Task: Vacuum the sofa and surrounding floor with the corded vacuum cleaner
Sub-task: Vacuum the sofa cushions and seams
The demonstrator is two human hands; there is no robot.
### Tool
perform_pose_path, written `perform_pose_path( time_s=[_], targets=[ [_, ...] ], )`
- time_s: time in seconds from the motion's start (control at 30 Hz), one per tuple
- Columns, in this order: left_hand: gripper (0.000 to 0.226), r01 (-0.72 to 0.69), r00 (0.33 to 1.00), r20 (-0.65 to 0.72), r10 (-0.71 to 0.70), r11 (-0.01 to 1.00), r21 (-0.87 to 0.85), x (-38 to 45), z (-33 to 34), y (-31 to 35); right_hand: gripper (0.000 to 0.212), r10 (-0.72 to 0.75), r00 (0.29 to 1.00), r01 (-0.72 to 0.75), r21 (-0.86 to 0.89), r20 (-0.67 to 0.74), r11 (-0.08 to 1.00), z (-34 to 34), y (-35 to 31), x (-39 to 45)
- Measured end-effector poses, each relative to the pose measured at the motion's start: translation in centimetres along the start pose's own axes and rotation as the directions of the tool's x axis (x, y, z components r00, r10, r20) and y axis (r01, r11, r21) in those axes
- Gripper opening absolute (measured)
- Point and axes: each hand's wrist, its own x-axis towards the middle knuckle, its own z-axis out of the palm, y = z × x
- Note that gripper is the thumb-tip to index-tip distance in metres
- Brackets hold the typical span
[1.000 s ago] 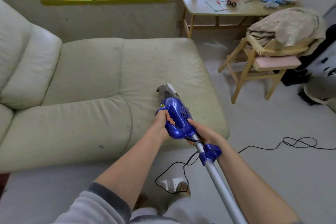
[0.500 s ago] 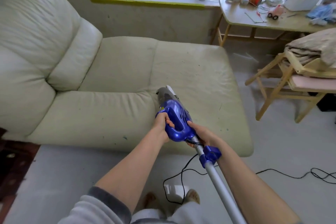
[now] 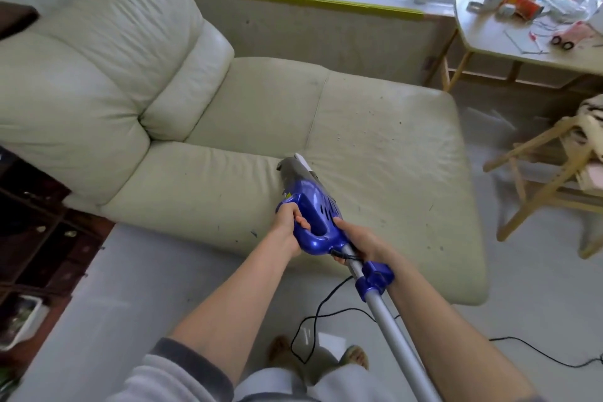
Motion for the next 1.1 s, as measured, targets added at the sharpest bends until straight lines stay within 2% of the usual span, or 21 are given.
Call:
perform_pose_path(
  time_s=[0.13,0.27,0.57,0.83,1.1],
  targets=[
    [0.024,-0.014,1.000,-0.010,0.013,1.000,-0.012,-0.2,-0.5,0.0,0.029,0.002,1.000,-0.002,0.008,0.004,1.000,0.3,0.1,0.1],
    [0.025,-0.025,1.000,-0.011,0.026,0.999,0.045,-0.5,0.4,-0.1,0.034,0.003,1.000,-0.003,0.026,0.020,1.000,-0.4,0.7,0.2],
    [0.016,-0.029,0.999,-0.030,0.031,0.997,0.066,-0.9,1.8,-1.5,0.035,-0.006,0.999,0.006,0.022,0.038,1.000,-2.2,1.0,-1.2],
    [0.016,-0.029,0.999,-0.022,0.031,0.995,0.091,-1.5,3.6,-3.7,0.032,-0.013,1.000,0.012,0.020,0.018,1.000,-4.7,1.9,-2.5],
    [0.016,-0.021,1.000,0.006,0.020,0.991,0.134,-1.6,5.8,-5.8,0.041,-0.042,0.999,0.042,0.031,0.011,0.999,-7.9,2.7,-2.8]
  ],
)
